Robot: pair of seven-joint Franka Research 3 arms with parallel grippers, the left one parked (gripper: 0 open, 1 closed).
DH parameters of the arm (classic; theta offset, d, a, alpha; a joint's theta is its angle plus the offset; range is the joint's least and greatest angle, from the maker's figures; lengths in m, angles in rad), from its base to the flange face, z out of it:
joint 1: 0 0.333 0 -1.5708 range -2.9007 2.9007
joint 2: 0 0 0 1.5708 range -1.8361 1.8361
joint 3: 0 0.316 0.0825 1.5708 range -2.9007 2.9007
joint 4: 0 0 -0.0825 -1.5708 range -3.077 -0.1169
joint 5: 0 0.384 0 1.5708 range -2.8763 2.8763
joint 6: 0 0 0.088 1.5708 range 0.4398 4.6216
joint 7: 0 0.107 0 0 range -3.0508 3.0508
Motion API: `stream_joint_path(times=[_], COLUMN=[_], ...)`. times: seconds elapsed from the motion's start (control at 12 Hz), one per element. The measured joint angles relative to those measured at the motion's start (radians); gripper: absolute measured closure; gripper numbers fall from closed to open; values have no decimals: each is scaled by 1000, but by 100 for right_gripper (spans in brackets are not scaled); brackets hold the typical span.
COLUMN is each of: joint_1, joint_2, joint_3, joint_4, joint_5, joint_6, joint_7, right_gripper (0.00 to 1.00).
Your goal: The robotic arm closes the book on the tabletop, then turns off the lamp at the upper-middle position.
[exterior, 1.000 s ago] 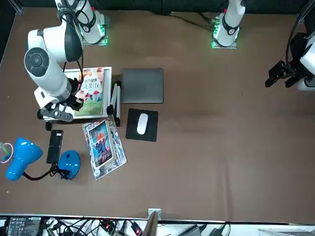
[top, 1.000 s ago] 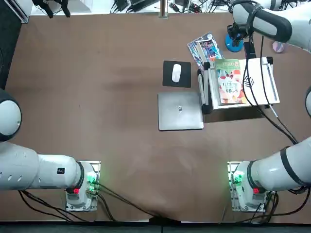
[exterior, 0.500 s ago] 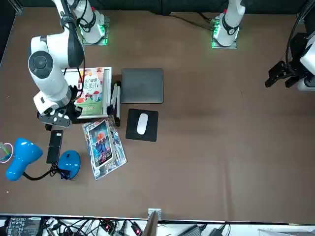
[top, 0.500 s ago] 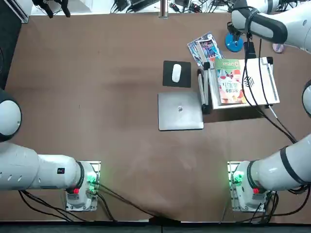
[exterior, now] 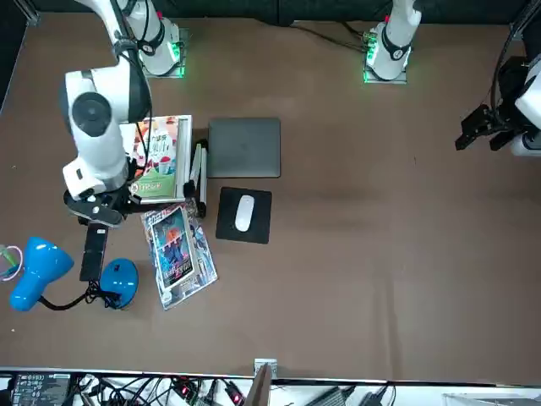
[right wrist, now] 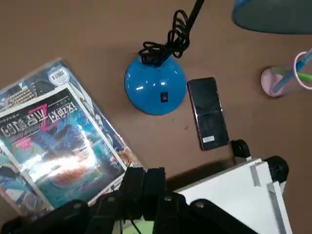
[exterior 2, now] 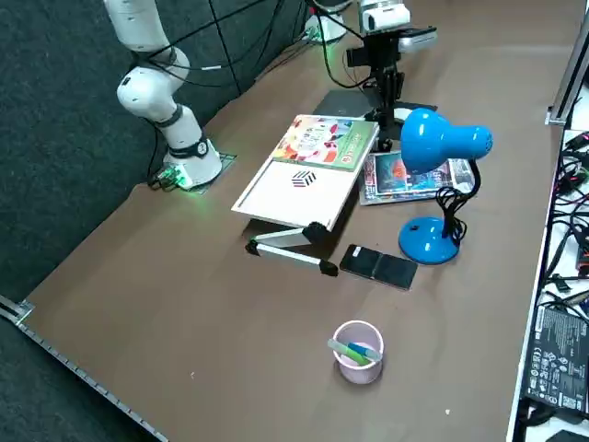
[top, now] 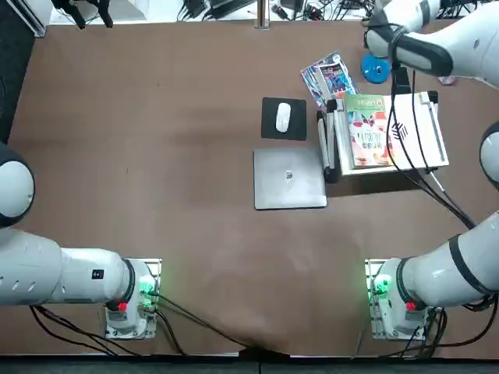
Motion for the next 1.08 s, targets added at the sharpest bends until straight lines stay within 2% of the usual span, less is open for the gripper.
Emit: stream_joint_path(times=[0.25,0.33,0.5,1.08], joint_1=[21,19,16,-23], joint_2=[53,100,145,285], joint_3=[2,-1,-8,-21], joint_4=[23,60,87,100], joint_5=[-49,-67,-99,-242], joint_6=[20,26,48,149], joint_7=[65,70,72,160], right_gripper=[99,99,99,99])
